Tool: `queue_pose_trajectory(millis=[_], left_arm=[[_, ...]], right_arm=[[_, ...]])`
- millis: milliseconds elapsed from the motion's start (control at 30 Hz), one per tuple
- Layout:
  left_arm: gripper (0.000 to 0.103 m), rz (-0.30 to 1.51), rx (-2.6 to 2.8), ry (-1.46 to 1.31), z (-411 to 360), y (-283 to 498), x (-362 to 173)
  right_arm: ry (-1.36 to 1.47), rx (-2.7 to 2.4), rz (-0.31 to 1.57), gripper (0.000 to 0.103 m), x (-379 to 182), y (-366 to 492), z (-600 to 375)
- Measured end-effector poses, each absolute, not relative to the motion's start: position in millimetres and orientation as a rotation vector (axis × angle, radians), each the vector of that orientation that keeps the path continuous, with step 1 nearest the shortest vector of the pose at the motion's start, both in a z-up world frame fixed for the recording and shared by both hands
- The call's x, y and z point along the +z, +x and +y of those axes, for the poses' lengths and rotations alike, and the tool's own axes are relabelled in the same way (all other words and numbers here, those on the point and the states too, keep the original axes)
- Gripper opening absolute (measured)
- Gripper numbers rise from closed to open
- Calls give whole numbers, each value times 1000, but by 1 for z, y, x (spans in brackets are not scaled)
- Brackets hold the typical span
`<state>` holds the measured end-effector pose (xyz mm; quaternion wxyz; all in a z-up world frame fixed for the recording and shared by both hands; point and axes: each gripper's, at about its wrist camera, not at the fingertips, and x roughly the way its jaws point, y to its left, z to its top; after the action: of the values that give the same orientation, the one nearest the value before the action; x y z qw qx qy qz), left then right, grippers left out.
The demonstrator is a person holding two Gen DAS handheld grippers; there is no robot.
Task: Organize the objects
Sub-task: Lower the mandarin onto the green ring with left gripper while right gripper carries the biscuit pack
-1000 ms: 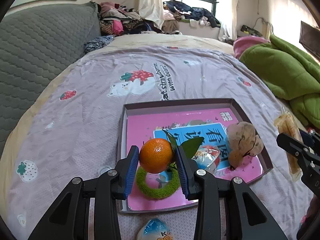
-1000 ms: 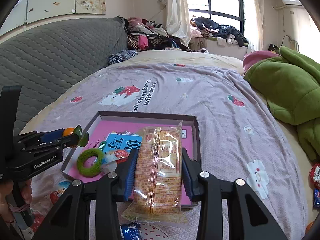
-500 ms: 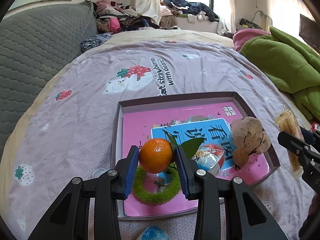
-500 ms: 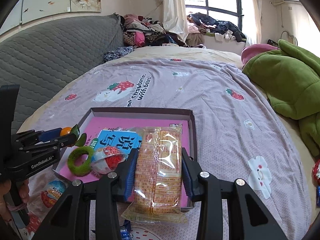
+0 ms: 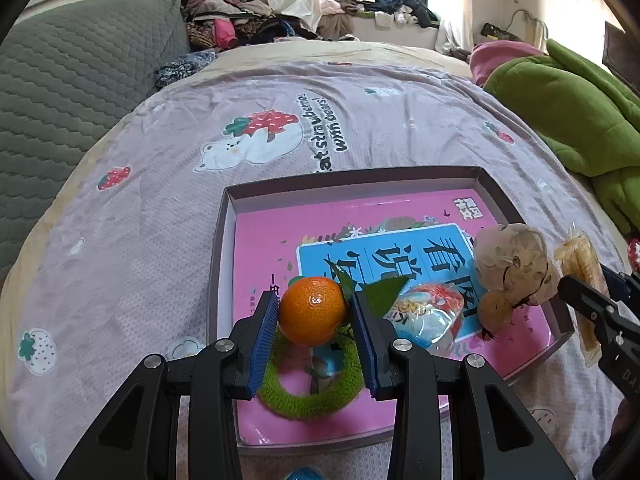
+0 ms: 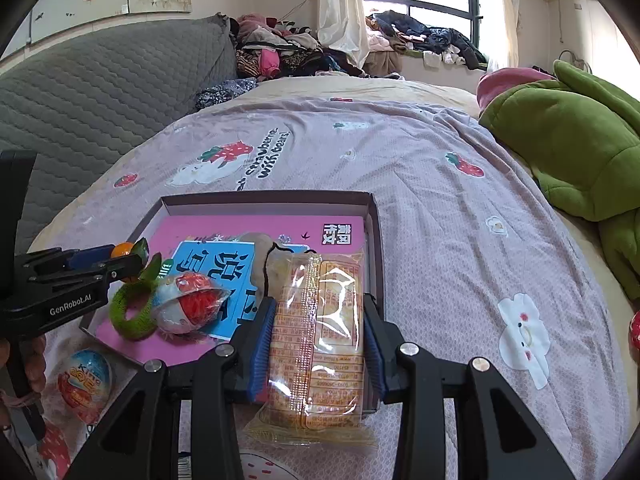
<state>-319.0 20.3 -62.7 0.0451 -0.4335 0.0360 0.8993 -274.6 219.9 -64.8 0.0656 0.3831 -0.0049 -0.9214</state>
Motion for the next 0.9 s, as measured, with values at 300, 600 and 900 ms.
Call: queue_pose_trajectory(millis=[300, 600, 900], left_arm=[[39, 99, 2729, -1386, 20, -332, -72], [40, 106, 2714, -1443, 18, -337, -80], [40, 107, 2709, -1455, 13, -328, -80]], right_arm=[[1170, -2793, 77, 41, -82, -276, 212], [1200, -2804, 122, 41, -94, -279, 210], [1213, -2801, 141, 41, -97, -279, 208]])
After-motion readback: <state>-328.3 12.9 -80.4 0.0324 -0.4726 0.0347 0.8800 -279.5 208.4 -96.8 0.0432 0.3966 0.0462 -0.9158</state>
